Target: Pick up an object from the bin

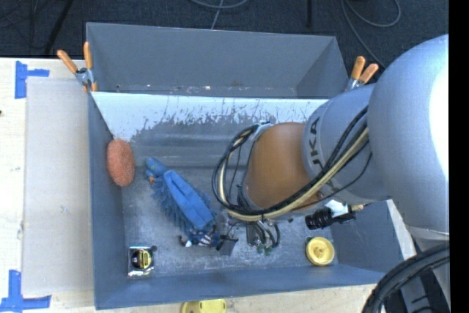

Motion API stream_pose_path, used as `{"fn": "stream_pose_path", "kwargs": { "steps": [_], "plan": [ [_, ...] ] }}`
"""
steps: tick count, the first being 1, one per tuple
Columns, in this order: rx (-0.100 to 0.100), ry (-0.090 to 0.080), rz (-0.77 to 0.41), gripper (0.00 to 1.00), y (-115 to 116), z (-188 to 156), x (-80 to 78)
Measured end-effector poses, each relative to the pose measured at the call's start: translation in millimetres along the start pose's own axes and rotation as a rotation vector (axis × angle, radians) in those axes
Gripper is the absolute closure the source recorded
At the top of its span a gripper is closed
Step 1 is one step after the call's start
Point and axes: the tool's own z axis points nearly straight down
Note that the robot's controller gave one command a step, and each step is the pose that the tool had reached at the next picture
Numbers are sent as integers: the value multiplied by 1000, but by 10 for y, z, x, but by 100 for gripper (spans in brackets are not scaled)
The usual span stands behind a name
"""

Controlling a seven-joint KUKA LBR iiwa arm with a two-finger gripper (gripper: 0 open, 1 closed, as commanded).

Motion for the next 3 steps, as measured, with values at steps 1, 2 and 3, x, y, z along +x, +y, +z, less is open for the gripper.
{"fn": "stream_pose_path", "kwargs": {
  "steps": [1, 2, 3],
  "plan": [
    [6, 12, 5, 100, -13, -199, -324],
    [9, 9, 13, 0, -41, -257, -273],
    [12, 14, 19, 0, -81, -288, 38]
  ]
}}
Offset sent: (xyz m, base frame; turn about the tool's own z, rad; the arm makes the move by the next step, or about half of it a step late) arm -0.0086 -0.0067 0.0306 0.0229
